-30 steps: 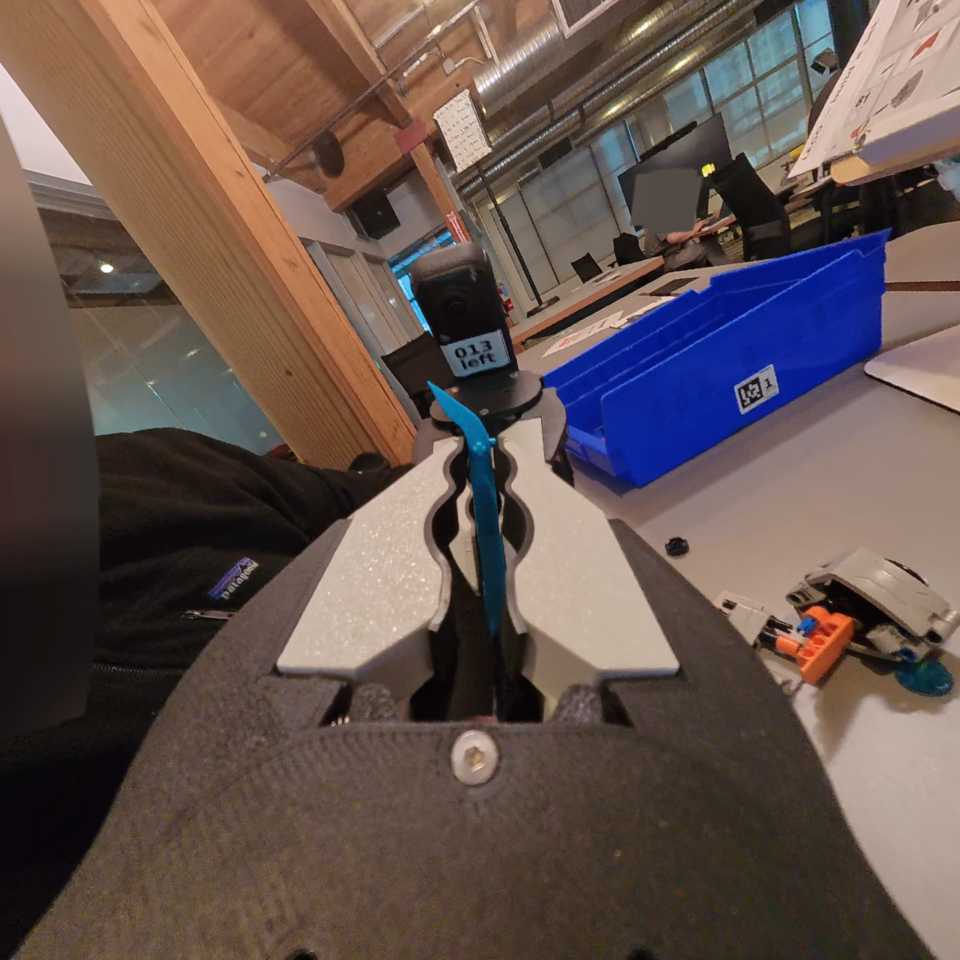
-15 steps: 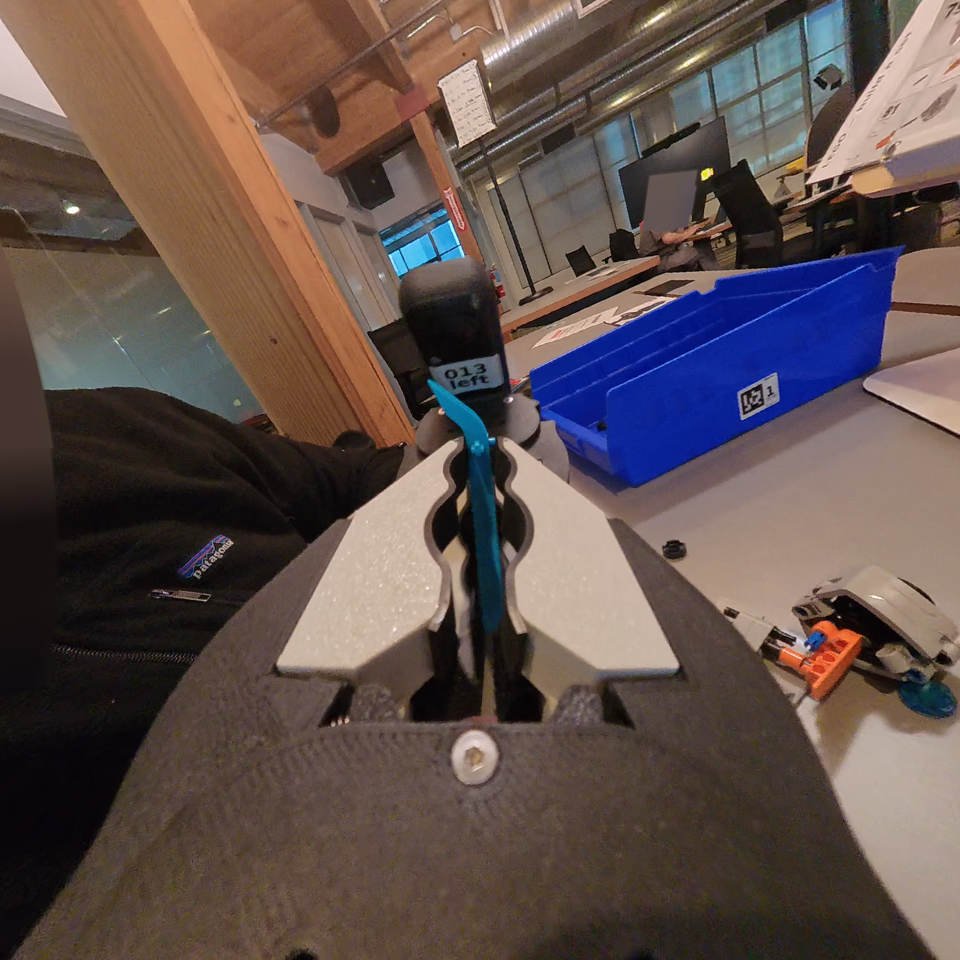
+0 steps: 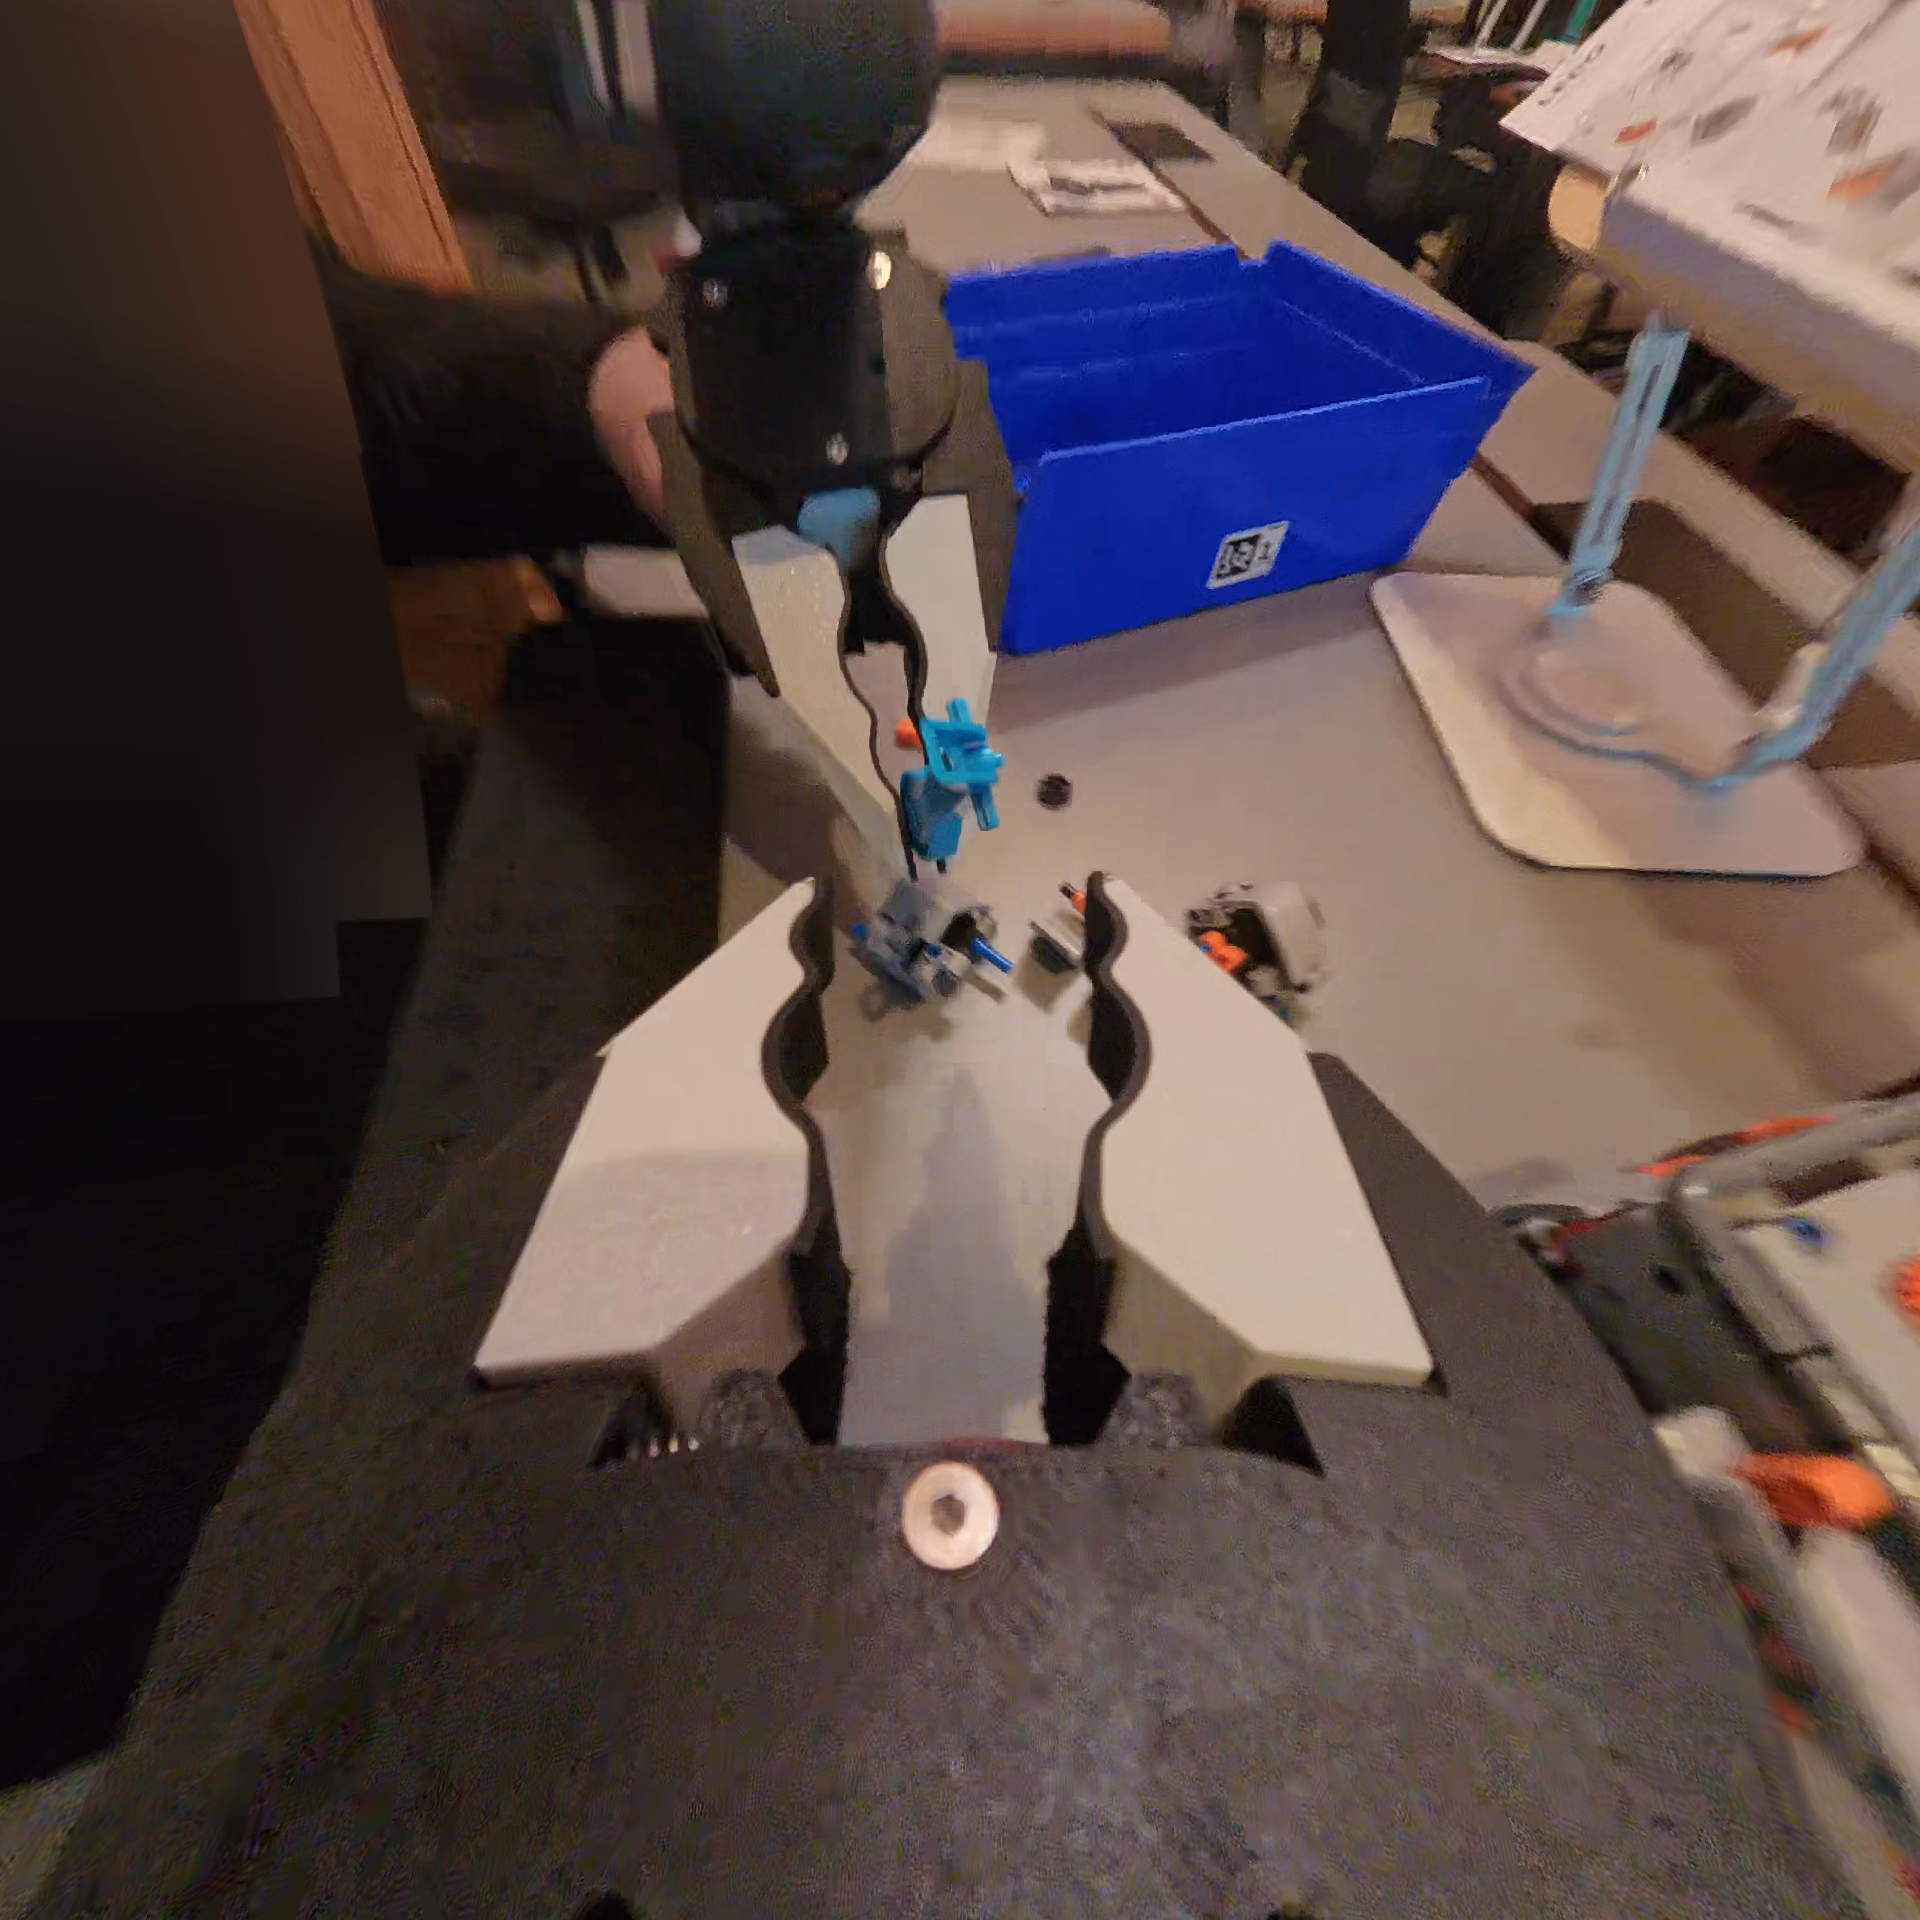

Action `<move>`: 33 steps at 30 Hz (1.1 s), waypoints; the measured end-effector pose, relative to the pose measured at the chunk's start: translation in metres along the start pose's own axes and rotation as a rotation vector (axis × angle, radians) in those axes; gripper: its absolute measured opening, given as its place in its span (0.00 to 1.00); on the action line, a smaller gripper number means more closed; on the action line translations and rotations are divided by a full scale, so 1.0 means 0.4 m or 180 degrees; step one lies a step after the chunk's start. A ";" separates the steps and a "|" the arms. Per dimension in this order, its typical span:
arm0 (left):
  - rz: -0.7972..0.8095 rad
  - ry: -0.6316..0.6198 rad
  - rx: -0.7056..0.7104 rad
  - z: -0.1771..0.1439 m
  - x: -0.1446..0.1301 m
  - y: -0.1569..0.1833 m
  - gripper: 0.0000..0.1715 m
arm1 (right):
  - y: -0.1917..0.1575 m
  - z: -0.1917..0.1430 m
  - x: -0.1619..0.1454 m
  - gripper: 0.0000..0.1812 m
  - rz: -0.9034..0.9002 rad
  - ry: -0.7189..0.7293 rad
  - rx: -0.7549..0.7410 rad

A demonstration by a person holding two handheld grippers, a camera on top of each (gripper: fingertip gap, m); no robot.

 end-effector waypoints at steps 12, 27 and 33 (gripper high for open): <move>0.0692 -0.0603 0.0448 0.018 0.042 0.024 0.03 | -0.039 0.135 -0.010 0.23 -0.0750 -0.0827 -0.0132; 0.0712 -0.0465 0.0437 0.021 0.050 0.028 0.03 | -0.039 0.155 -0.040 0.07 -0.0884 -0.0804 -0.0044; 0.0582 -0.0345 0.0424 -0.007 0.051 0.023 0.22 | -0.020 0.143 -0.044 0.06 -0.0465 -0.0654 0.0086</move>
Point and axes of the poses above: each gripper's, where its closed fingertips meet, z out along the fingers, x out of its top, y = z × x across the jaws, the point moved 3 cm from there along -z, back along the fingers, and after that the axes turned 8 degrees about -y, right-handed, at the moved point
